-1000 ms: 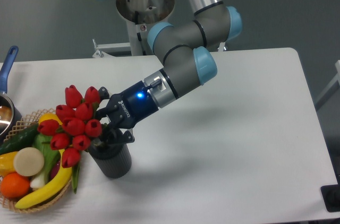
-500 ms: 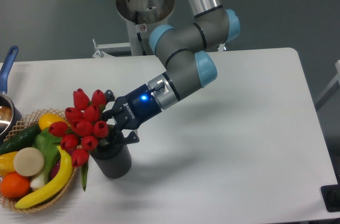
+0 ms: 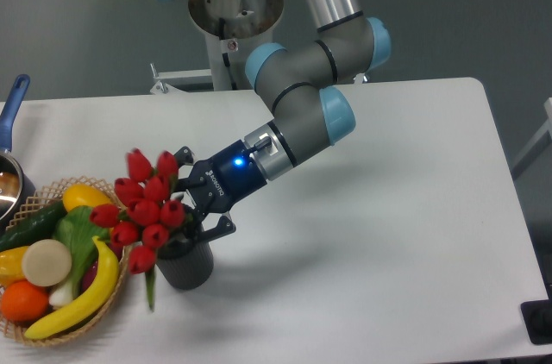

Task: Insert the flowers into the vase
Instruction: 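Lower the tulip stems down into the black vase, then open the gripper to release the tulips in the vase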

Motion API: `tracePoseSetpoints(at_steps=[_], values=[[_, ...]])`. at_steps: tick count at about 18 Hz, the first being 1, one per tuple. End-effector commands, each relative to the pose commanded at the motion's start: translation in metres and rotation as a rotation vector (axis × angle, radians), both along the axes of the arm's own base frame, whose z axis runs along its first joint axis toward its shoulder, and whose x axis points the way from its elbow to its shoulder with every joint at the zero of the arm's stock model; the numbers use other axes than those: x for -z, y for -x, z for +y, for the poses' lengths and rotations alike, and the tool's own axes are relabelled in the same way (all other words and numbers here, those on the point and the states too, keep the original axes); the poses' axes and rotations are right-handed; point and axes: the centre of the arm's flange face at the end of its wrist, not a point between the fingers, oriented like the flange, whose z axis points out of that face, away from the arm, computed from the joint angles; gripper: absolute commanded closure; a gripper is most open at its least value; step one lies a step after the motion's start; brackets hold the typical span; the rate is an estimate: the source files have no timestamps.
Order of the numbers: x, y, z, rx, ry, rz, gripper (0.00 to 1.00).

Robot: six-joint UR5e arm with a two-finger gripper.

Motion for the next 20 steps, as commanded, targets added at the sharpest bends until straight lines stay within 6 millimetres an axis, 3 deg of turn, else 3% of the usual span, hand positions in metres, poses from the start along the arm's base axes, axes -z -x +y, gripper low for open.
tracePoseSetpoints(at_steps=[6,10,14,20], values=[[0.005,0.008,-0.006,-0.025,0.066,0.061,0.00],[-0.011,0.013,-0.018,-0.060,0.125,0.151,0.00],[-0.015,0.005,-0.027,-0.070,0.169,0.196,0.00],[-0.015,0.015,-0.031,-0.095,0.256,0.317,0.00]])
